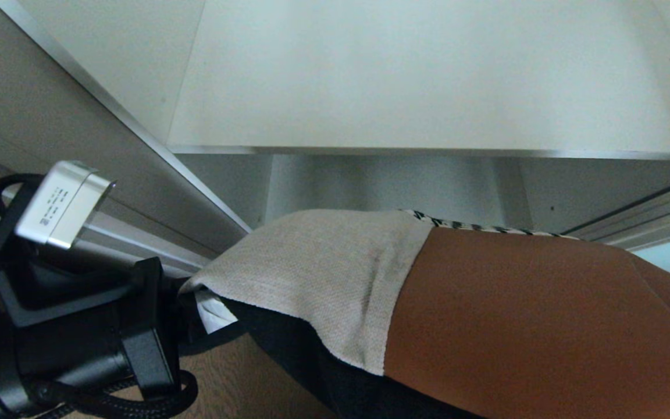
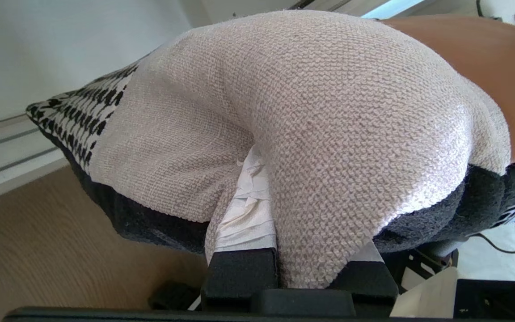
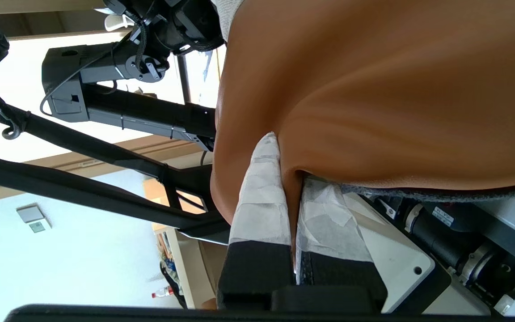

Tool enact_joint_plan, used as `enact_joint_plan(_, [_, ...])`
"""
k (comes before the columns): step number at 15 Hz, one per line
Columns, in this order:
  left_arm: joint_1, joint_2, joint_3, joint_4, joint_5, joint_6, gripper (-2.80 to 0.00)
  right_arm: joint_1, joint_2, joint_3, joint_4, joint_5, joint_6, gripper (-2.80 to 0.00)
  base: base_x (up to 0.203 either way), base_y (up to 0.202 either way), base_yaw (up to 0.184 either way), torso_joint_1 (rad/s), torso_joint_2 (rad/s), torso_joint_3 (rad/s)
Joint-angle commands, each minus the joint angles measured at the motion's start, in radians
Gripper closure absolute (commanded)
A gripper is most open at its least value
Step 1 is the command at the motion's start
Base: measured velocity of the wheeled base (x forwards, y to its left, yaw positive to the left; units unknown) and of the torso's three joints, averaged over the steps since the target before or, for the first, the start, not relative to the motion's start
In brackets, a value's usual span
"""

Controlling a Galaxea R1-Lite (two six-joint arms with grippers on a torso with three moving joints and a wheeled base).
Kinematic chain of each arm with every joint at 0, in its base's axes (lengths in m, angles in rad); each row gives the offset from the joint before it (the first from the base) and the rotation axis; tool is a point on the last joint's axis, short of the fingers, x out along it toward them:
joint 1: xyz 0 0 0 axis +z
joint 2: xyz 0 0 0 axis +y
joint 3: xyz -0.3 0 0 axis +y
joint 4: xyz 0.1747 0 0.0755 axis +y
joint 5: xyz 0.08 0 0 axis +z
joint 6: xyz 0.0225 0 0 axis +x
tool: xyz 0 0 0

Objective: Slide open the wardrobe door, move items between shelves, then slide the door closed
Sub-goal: Place the pillow on the higher shelf

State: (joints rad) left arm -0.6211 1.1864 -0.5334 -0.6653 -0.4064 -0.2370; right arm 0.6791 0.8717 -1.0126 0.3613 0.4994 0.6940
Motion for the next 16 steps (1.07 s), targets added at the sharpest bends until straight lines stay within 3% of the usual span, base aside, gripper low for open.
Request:
enact_joint_plan(1, [0.0, -0.001, 0.006, -0.003, -0.002, -0.001, 0.0, 0.0, 0.004, 0.0, 0.001, 0.002, 0.004, 0.0, 0.0, 0.0, 0.0, 0.0, 0.0, 0.0])
enact_joint_plan(16, [0.0, -0.016, -0.01, -0.003, -0.002, -0.011, 0.0, 0.002, 0.006, 0.032, -0.001, 0.013, -0.001, 0.0, 0.0, 0.0, 0.0, 0.0, 0.0, 0.0])
